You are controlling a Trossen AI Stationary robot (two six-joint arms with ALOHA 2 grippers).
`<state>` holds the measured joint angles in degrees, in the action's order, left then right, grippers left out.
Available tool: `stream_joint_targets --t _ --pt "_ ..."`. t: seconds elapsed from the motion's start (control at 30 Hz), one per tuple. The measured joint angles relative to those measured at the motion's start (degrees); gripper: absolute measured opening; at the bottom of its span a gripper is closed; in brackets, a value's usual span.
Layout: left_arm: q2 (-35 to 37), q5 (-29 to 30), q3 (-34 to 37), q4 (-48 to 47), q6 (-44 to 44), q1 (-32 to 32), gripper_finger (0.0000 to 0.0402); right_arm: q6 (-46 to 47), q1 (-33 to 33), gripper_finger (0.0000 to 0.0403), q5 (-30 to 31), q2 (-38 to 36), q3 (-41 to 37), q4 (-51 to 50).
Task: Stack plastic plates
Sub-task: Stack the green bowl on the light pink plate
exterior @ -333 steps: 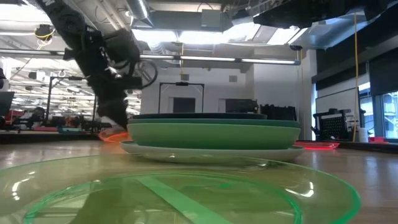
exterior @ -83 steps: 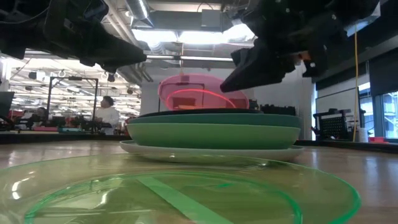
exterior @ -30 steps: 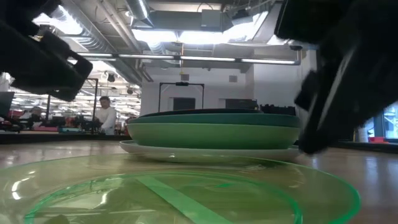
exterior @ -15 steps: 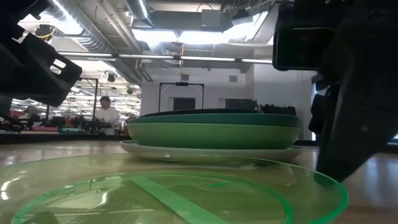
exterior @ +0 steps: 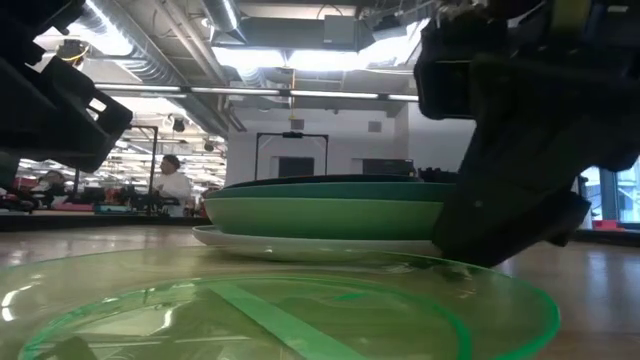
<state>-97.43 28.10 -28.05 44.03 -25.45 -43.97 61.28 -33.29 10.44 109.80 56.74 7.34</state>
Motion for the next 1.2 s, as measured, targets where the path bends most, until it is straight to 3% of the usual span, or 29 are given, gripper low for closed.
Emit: stream_joint_targets --t 0.57,0.77,1.0,1.2 --pt "0.02 -0.22 0.04 -1.18 -1.25 0.0 0.0107 -1.72 -0.1 0.0131 0.0 3.71 0.04 5.98" --pt "0.02 -4.64 -0.12 -5.17 -4.45 -0.64 0.0107 -3.23 -0.12 0.0131 1.4 3.78 0.01 6.33" --pt "-1.18 -6.51 -7.26 -22.51 -4.47 -3.0 0.0103 -4.5 -0.12 0.0131 3.14 3.85 0.01 6.57" --pt "-9.66 -8.25 -14.35 -22.92 -2.41 -1.9 0.0103 -3.5 -0.05 0.0131 3.58 3.87 0.01 6.7"
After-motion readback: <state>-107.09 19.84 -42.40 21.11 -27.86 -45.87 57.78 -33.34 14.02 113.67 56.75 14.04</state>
